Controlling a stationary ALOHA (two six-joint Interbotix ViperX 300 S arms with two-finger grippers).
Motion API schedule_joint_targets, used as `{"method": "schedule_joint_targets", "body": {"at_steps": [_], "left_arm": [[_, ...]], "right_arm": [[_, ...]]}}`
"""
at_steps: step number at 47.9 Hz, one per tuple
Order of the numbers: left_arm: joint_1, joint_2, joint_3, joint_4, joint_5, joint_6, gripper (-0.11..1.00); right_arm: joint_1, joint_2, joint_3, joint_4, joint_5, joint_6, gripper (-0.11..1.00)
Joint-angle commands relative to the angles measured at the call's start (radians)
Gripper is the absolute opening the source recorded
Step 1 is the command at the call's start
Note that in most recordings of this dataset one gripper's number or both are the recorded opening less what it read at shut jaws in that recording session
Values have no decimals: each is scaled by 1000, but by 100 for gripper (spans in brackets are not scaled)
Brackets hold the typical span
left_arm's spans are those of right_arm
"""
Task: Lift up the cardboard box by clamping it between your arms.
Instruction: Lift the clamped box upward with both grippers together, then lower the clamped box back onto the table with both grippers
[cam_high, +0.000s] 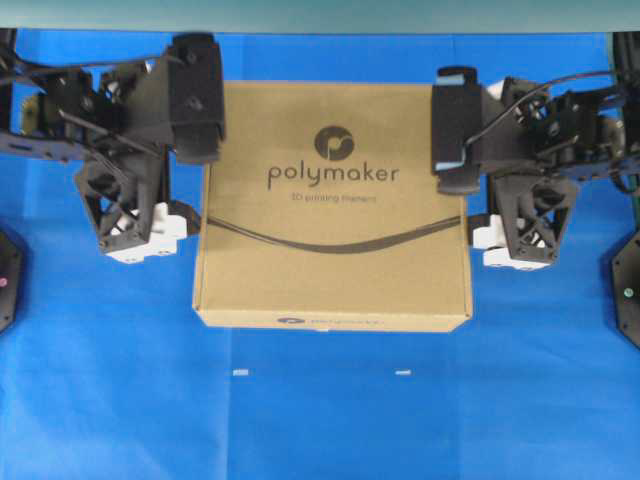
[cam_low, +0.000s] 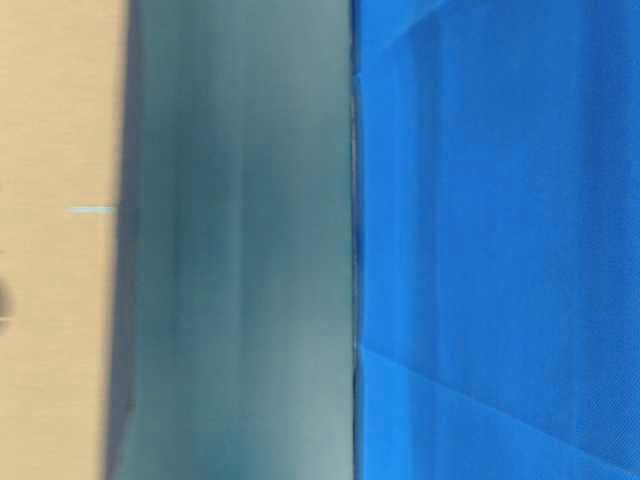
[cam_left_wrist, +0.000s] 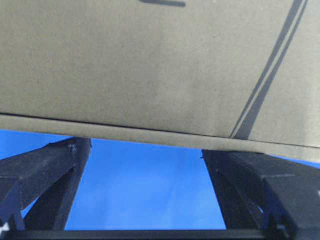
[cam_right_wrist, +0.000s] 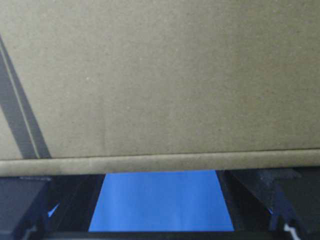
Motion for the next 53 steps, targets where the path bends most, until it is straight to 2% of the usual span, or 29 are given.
{"method": "schedule_joint_targets", "body": {"at_steps": [1,11,20,43,53], "left_arm": [[8,15,-127,-5,-3,-3,88],[8,51,-239,-5,104,5,88],[8,75,-268,-5,155,3,88],[8,71,-265,-5,155,5,88],[8,72,-202,-5,126,2,88]], "right_arm": [[3,6,-126,8,0,17,99],[3,17,-229,6,100,14,99],[2,31,-268,3,149,12,99],[-8,31,-267,2,155,12,99],[-6,40,-169,6,123,15,99]]}}
